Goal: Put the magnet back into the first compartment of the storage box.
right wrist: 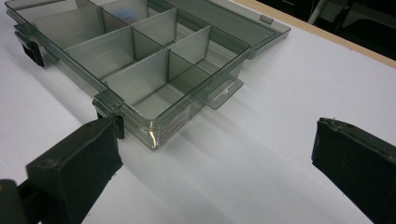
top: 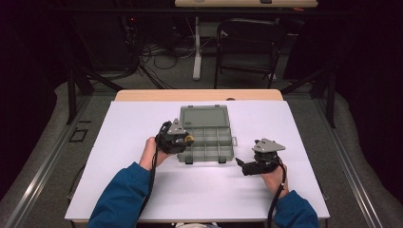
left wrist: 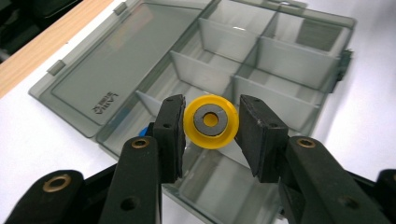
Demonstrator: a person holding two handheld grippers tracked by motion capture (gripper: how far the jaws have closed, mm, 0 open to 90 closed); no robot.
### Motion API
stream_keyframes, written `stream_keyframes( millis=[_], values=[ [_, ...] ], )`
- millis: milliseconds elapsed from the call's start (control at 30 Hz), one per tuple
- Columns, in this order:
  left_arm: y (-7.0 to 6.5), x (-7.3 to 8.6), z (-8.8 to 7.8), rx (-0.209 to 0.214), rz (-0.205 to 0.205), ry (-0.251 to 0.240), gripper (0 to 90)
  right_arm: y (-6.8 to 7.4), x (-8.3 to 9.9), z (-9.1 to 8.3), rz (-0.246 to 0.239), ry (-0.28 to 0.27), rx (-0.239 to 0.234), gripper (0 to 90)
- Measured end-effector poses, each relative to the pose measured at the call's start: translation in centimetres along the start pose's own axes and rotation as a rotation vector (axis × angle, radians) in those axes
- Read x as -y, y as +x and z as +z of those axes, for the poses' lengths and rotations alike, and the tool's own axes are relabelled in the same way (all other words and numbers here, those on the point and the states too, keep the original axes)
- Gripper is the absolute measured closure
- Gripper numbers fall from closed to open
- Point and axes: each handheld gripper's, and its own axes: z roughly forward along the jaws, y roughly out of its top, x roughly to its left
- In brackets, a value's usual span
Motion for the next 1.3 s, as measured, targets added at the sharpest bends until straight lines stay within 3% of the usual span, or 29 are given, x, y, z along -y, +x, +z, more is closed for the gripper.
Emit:
stream_keyframes(
  millis=[600,900,1033,1300],
  values=[
    [2.0,0.4,1.6,-0.039,-0.071,0.012,61.5,0.0,0.0,0.1,0.004,0.001,-0.003,0.1],
    [2.4,0.8,2.2,-0.036,-0.104,0.02,60.1,0.0,0.0,0.1,0.003,0.002,-0.004,0.1],
    [2.4,0.7,1.9,-0.05,-0.118,0.004,38.7,0.0,0.0,0.1,0.003,0.002,-0.005,0.1],
    [2.3,0.7,1.1,-0.041,-0.135,-0.027,16.5,0.0,0.1,0.1,0.004,0.001,-0.005,0.1]
  ],
)
